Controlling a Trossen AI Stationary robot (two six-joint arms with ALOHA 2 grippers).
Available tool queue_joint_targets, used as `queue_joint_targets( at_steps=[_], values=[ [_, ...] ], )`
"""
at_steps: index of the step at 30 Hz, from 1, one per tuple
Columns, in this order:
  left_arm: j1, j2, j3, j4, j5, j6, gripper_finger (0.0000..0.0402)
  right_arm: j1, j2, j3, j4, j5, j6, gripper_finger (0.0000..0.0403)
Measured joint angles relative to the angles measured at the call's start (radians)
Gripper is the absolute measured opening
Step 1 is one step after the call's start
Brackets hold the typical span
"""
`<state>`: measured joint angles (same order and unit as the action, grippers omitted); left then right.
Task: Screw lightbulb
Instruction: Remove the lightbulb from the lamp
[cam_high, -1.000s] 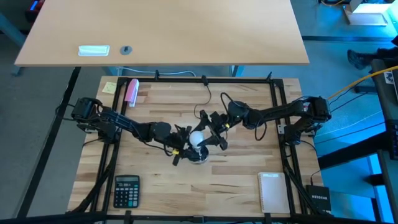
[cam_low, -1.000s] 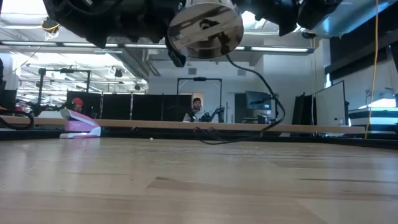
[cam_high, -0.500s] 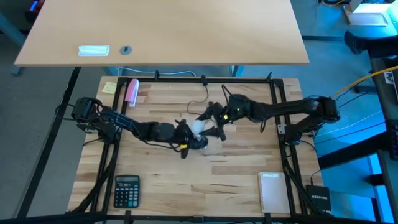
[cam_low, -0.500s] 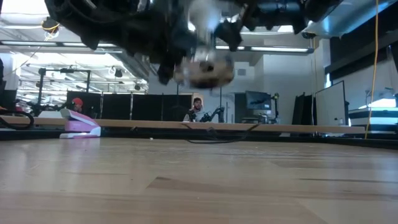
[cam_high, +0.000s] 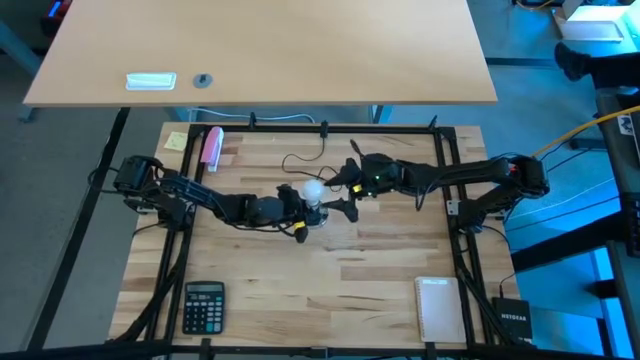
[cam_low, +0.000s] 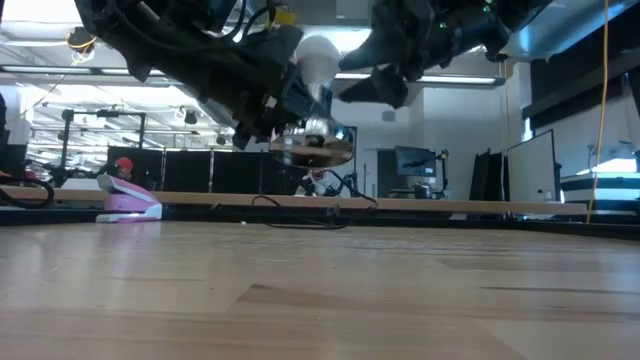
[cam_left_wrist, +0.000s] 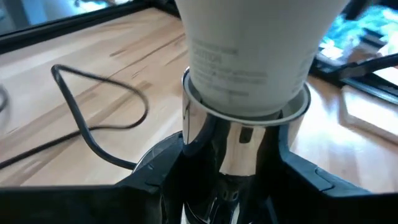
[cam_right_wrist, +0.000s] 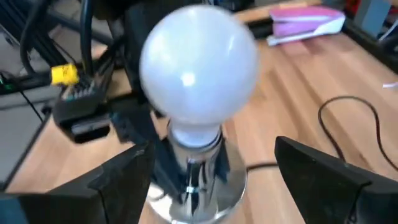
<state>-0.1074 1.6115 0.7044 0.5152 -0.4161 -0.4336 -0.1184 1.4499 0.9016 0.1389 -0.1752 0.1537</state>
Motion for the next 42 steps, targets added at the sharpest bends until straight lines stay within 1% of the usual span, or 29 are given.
queue_joint_targets(
  at_steps=[5,9,11,13,16,20,23,28,32,36,39,42],
  values=[
    [0.0,0.0,0.0,-0.044,-0.018,-0.006,0.0168,-0.007,-0.004,0.0,-0.094,0.0,-0.006,0.0332],
    [0.0,0.0,0.0,-0.051,-0.028,-0.015,0.0168,-0.031,-0.029,0.0,-0.083,0.0,-0.009,0.0332],
    [0.0,0.0,0.0,-0.055,-0.051,-0.027,0.0168,-0.035,-0.037,-0.006,0.007,0.002,-0.006,0.0332],
    [0.001,0.0,0.0,-0.063,-0.067,-0.035,0.0168,-0.032,-0.034,-0.044,0.16,0.004,0.012,0.0332],
    [0.002,0.0,0.0,-0.063,-0.085,-0.039,0.0168,-0.014,0.007,-0.111,0.372,0.013,0.075,0.0332],
    [0.001,0.0,0.0,-0.065,-0.092,-0.043,0.0168,0.011,0.067,-0.152,0.538,0.088,0.122,0.0332],
    [0.001,0.0,0.0,-0.064,-0.092,-0.044,0.0168,0.025,0.126,-0.139,0.602,0.1,0.131,0.0332],
    [0.001,0.0,0.0,-0.06,-0.093,-0.044,0.0168,0.027,0.172,-0.097,0.618,0.126,0.131,0.0332],
    [0.001,0.0,0.0,-0.059,-0.093,-0.044,0.0169,0.027,0.172,-0.079,0.622,0.162,0.111,0.0332],
    [0.001,0.0,-0.001,-0.058,-0.093,-0.043,0.0169,0.027,0.173,-0.079,0.602,0.168,0.104,0.033],
    [0.001,0.0,-0.001,-0.055,-0.093,-0.042,0.0169,0.027,0.182,-0.079,0.598,0.165,0.104,0.0316],
    [0.003,0.0,-0.001,-0.053,-0.094,-0.038,0.0169,0.027,0.187,-0.08,0.596,0.139,0.095,0.0292]
  ],
)
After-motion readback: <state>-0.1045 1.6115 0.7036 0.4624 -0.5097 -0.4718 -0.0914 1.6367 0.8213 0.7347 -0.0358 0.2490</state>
